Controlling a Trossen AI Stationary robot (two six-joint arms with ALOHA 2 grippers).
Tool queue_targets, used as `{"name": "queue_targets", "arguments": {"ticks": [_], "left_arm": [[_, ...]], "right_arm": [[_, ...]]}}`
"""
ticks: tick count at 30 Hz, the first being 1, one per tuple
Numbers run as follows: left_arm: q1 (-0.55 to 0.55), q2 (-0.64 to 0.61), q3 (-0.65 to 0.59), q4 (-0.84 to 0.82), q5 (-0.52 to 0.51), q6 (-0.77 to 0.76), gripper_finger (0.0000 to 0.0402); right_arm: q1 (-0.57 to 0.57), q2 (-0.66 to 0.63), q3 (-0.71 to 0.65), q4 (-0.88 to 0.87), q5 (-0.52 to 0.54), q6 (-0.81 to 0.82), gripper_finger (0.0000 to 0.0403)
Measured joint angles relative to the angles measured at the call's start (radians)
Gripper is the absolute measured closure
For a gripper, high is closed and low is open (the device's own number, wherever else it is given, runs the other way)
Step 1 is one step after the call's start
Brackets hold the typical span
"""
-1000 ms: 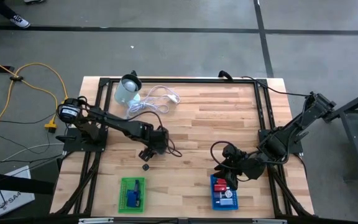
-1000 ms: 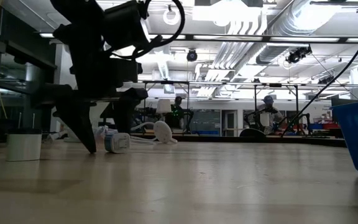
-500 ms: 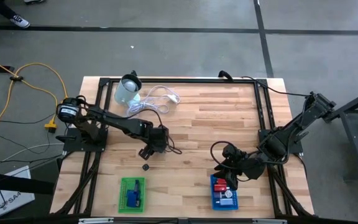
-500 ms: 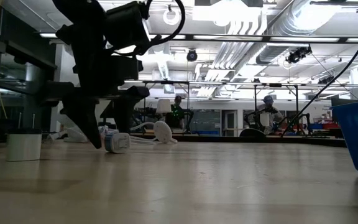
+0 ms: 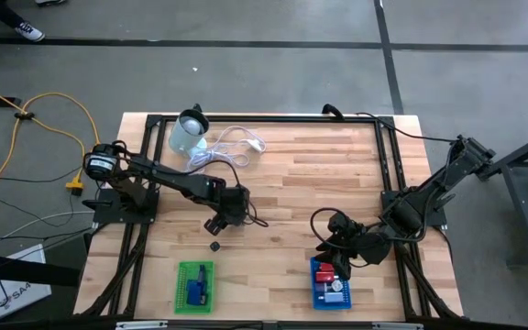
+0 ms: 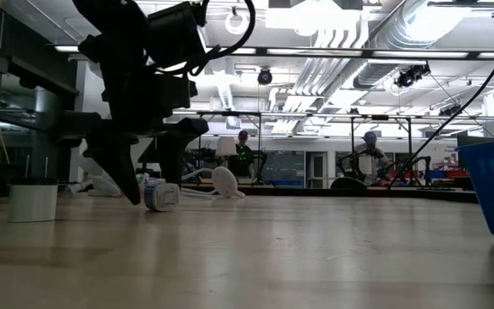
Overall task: Pick & Place Office items
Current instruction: Put the blue charger adapter into the blue bin
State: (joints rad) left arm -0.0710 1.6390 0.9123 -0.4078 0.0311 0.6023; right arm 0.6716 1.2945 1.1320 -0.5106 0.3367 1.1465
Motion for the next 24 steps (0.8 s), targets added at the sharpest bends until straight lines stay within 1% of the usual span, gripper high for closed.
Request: {"name": "queue_targets", "arguments": {"ticks": [11, 15, 18, 24], "left_arm": [[0.001, 0.000, 0.000, 0.008, 0.000, 0.005, 0.0158], [0.001, 0.000, 0.000, 0.008, 0.016, 0.006, 0.0161], [0.001, 0.000, 0.000, 0.008, 0.018, 0.006, 0.0176], [0.001, 0.000, 0.000, 0.008, 0.019, 0.005, 0.0222]], "right_arm": [[0.000, 0.000, 0.000, 0.000, 0.000, 0.000, 0.0250], [0.000, 0.000, 0.000, 0.000, 0.000, 0.000, 0.0250], [0.000, 0.000, 0.000, 0.000, 0.000, 0.000, 0.0250], [0.000, 0.000, 0.000, 0.000, 0.000, 0.000, 0.0250]]}}
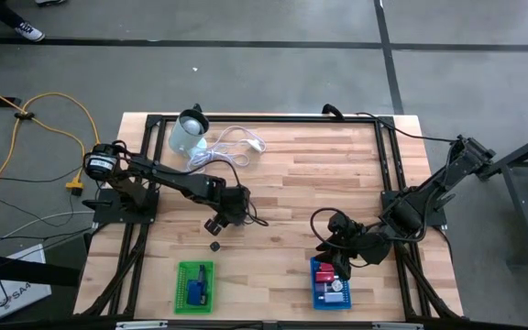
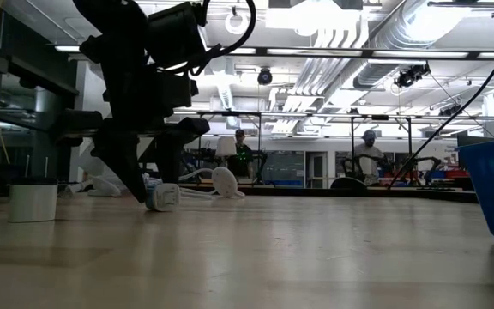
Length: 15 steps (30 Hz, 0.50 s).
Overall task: Pick & Place Office items
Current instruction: Put the blue charger adapter into the blue bin
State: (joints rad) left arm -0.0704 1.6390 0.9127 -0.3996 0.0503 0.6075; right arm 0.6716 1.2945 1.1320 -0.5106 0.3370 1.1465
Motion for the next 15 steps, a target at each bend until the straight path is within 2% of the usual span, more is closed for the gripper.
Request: {"name": "queue_targets", "arguments": {"ticks": [8, 15], "left_arm": [[0.000, 0.000, 0.001, 0.000, 0.001, 0.000, 0.0268], [0.000, 0.000, 0.002, 0.000, 0.002, -0.001, 0.0274]], "right_arm": [[0.000, 0.000, 0.000, 0.000, 0.000, 0.000, 0.0250], [0.000, 0.000, 0.000, 0.000, 0.000, 0.000, 0.0250]]}}
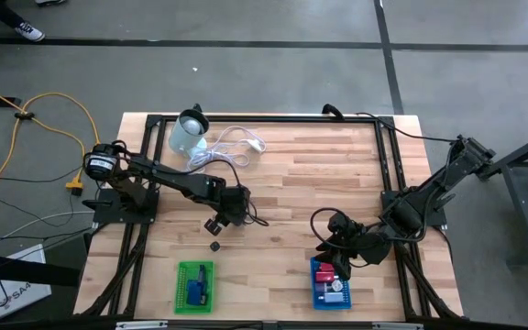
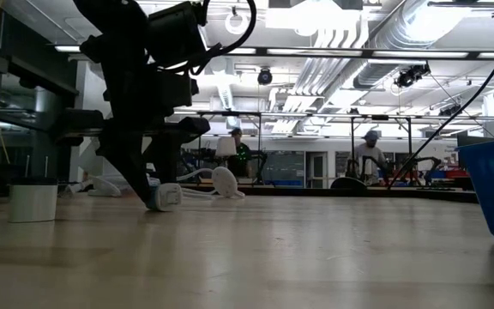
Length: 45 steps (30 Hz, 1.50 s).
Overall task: Pick & Place Office items
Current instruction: Put the blue charger adapter into the blue bin
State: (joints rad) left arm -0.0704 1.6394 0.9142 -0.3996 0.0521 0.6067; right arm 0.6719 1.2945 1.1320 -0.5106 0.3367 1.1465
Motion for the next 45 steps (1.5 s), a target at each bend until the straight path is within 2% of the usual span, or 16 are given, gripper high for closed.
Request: {"name": "queue_targets", "arguments": {"ticks": [18, 32, 45], "left_arm": [[0.000, 0.001, 0.000, 0.015, 0.024, -0.021, 0.0277], [0.005, 0.001, 0.000, 0.120, -0.024, -0.047, 0.0277], [-0.032, -0.099, -0.001, 0.167, -0.051, -0.084, 0.0277]], "right_arm": [[0.000, 0.000, 0.000, 0.000, 0.000, 0.000, 0.0250], [0.000, 0.000, 0.000, 0.000, 0.000, 0.000, 0.0250], [0.000, 0.000, 0.000, 0.001, 0.000, 0.000, 0.0250]]}}
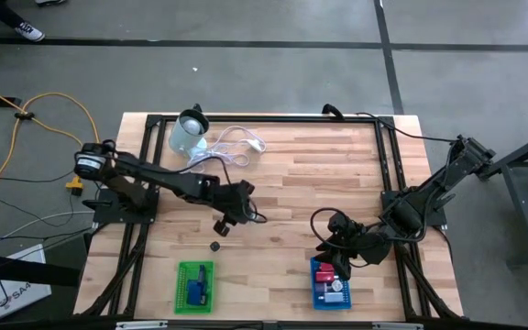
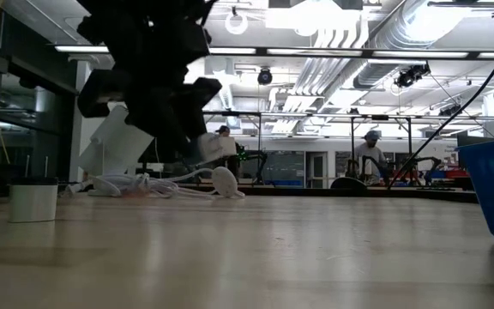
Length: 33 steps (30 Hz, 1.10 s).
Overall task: Pick & Place Office items
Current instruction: Put the blue charger adapter into the blue bin
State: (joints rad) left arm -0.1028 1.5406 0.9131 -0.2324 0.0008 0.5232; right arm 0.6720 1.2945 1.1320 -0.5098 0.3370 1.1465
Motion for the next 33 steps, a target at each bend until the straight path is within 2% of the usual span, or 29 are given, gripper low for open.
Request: {"name": "queue_targets", "arguments": {"ticks": [8, 15, 23, 30, 33], "left_arm": [[-0.043, -0.006, 0.000, 0.066, -0.100, -0.035, 0.0272], [-0.052, -0.006, 0.000, 0.159, -0.255, -0.112, 0.0270], [-0.081, -0.006, 0.000, 0.350, -0.271, -0.183, 0.0269], [-0.140, -0.006, 0.000, 0.439, -0.375, -0.223, 0.0269], [-0.172, -0.006, 0.000, 0.485, -0.382, -0.273, 0.0269]], "right_arm": [[0.000, 0.000, 0.000, 0.001, 0.000, 0.000, 0.0250], [0.000, 0.000, 0.000, 0.001, 0.000, 0.000, 0.0250], [0.000, 0.000, 0.000, 0.001, 0.000, 0.000, 0.0250], [0.000, 0.000, 0.000, 0.001, 0.000, 0.000, 0.0250], [0.000, 0.000, 0.000, 0.001, 0.000, 0.000, 0.0250]]}}
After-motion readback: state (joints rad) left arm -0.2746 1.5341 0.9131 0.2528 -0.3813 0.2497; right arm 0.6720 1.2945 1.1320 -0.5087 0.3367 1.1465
